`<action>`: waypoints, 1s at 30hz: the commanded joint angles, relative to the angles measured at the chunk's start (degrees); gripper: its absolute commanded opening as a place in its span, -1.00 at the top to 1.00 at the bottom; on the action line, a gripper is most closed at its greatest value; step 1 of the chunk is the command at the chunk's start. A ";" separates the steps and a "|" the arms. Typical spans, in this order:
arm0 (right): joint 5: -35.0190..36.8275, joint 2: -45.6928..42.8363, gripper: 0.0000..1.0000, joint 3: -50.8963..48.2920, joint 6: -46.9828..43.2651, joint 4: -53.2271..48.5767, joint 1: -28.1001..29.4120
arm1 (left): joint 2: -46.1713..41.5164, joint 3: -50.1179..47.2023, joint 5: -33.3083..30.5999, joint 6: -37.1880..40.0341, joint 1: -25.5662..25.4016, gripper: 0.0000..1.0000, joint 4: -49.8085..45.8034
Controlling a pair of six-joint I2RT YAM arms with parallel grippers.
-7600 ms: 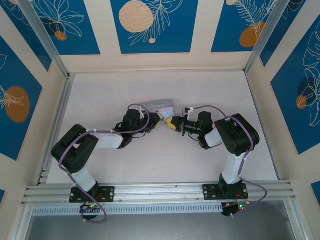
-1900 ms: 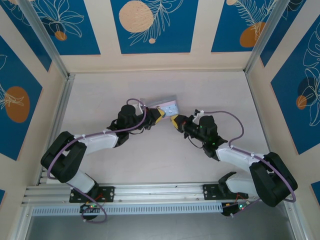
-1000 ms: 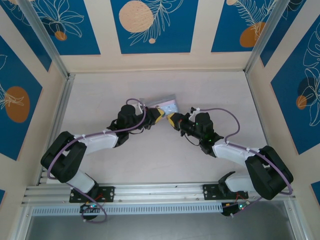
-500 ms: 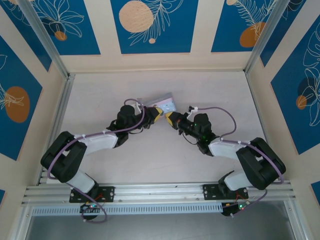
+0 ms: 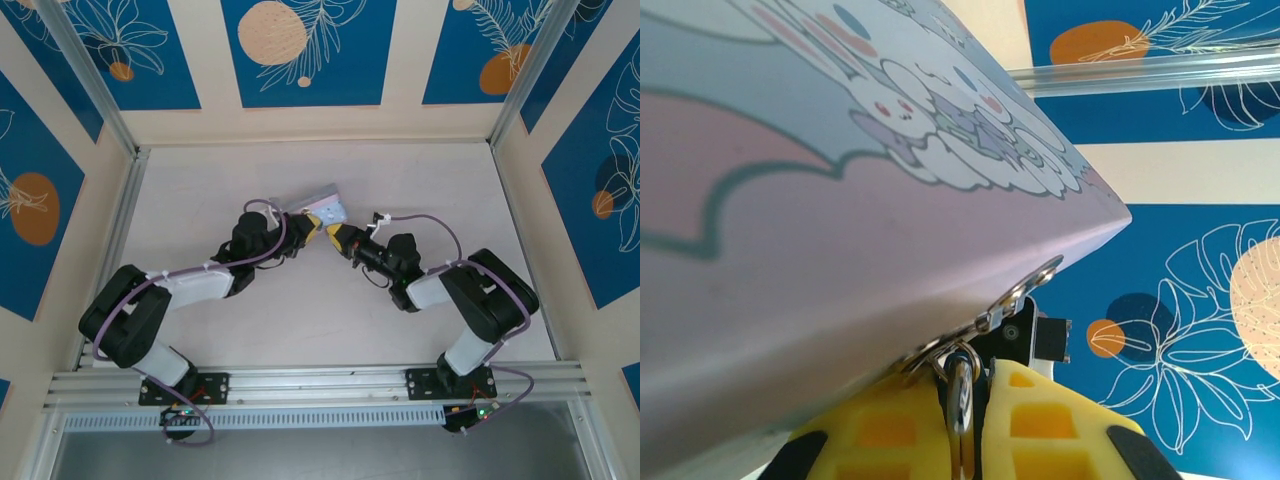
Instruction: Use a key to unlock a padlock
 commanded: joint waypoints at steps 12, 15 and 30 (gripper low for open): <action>-10.62 3.06 1.00 8.93 0.66 -6.53 -1.65 | -3.06 0.62 5.45 0.21 -1.23 1.00 8.14; -14.20 4.42 1.00 9.84 -0.54 -8.13 -4.32 | -3.45 0.63 5.97 0.60 -1.22 1.00 7.26; -17.41 8.91 1.00 13.94 -0.86 -9.01 -3.77 | -1.93 1.14 7.16 1.06 -1.69 1.00 6.83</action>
